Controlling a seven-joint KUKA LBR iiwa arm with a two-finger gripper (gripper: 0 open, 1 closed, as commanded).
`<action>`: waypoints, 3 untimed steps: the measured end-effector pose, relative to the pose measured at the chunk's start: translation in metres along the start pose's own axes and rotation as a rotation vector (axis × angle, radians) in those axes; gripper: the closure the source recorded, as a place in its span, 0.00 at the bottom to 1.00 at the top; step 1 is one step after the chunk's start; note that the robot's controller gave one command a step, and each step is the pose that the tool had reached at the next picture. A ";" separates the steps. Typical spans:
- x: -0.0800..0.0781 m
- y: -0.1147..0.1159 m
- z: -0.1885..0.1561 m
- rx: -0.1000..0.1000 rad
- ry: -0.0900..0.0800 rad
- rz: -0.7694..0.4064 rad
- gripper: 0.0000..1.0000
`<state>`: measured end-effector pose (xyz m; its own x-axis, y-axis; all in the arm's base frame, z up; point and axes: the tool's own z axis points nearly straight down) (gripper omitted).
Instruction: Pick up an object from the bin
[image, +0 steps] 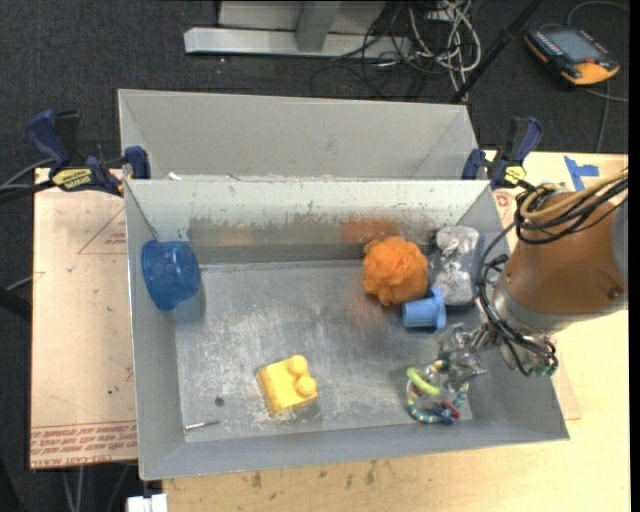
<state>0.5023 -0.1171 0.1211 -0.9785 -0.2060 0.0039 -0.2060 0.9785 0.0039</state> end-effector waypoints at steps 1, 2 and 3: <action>0.010 0.021 0.048 0.013 -0.030 -0.165 0.00; 0.011 0.021 0.047 0.014 -0.031 -0.165 1.00; 0.011 0.021 0.047 0.014 -0.031 -0.166 1.00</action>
Offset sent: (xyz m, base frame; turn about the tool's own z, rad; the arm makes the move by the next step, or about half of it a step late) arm 0.0000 0.0000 0.0000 0.0000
